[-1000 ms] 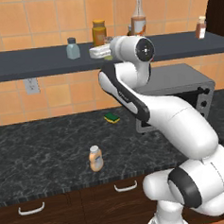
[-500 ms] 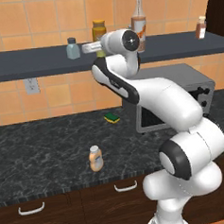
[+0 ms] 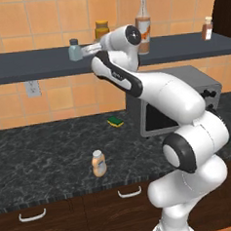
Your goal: Put the shaker and condiment bottle from the counter next to their counterparts in the cabinet.
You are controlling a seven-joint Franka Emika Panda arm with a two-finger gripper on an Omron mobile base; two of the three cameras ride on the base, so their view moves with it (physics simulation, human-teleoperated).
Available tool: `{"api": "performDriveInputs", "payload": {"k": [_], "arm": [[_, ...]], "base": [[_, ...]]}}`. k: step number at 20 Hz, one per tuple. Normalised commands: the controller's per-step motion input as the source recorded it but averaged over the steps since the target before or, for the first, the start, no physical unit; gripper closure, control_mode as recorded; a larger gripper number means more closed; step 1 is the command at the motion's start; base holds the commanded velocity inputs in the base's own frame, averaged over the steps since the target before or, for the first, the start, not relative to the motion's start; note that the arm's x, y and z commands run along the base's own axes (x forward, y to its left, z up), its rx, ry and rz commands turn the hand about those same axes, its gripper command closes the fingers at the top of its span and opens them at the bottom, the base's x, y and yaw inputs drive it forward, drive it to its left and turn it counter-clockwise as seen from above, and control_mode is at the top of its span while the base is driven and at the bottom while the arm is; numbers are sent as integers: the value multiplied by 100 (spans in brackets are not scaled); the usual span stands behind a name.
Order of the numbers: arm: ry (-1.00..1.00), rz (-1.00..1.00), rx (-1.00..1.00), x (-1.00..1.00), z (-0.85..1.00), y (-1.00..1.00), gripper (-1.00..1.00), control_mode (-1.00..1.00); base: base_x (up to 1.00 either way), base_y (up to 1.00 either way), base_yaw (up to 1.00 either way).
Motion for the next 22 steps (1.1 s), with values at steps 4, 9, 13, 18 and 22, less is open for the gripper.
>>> {"api": "performDriveInputs", "payload": {"k": [4, 9, 13, 18, 22], "arm": [[0, 3, 0, 13, -12, 0, 100, -100], [0, 7, 0, 23, -22, 30, 100, -100], [0, 2, 0, 34, -12, 28, 100, -100], [0, 0, 0, 32, -14, 22, 100, -100], [-2, 0, 0, 29, -24, 23, 100, -100]], "base": [[0, 0, 0], [0, 0, 0], [0, 0, 0], [0, 0, 0], [0, 0, 0]]}}
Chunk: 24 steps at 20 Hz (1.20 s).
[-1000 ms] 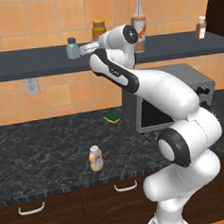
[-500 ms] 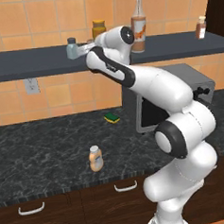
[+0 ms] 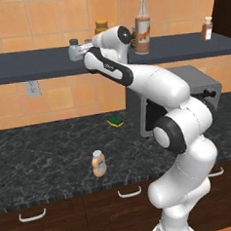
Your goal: Put the shaker and condiment bottle from the counter next to their counterparts in the cabinet.
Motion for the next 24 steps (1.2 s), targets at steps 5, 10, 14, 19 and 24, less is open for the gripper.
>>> {"api": "performDriveInputs", "payload": {"k": [5, 10, 14, 19, 24], "arm": [[-4, 0, 0, 15, -31, 12, 100, -100], [-5, 0, 0, 17, -35, 7, -100, -100], [-6, 0, 0, 4, -25, 0, -100, -100], [-3, 0, 0, 1, -14, 0, -100, -100], [-3, 0, 0, -8, -1, -12, -100, -100]], "base": [[0, 0, 0], [0, 0, 0], [0, 0, 0], [0, 0, 0], [0, 0, 0]]}}
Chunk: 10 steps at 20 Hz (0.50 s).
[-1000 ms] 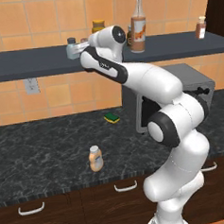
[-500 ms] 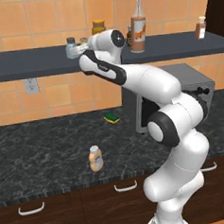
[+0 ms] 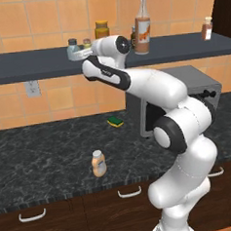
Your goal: Put the shaker and condiment bottle from the counter next to their counterparts in the cabinet.
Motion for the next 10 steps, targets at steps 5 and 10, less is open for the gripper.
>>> {"api": "performDriveInputs", "payload": {"k": [5, 10], "arm": [[-9, 0, 4, -26, 0, -47, -100, -100], [-9, 3, 8, -52, 0, -45, -100, -100]], "base": [[0, 0, 0], [0, 0, 0]]}}
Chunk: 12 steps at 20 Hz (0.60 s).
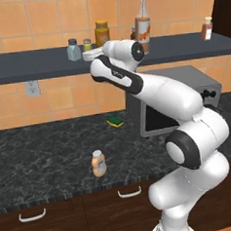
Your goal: Put the shaker and condiment bottle from the counter next to their counterparts in the cabinet.
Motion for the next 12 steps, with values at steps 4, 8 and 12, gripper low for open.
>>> {"api": "performDriveInputs", "payload": {"k": [4, 8, 12], "arm": [[-4, 24, 8, -97, -16, -31, -100, -100], [-3, 46, 3, -86, -22, -30, -100, -100], [-8, 51, -7, -63, -3, -24, -100, -100]], "base": [[0, 0, 0], [0, 0, 0], [0, 0, 0]]}}
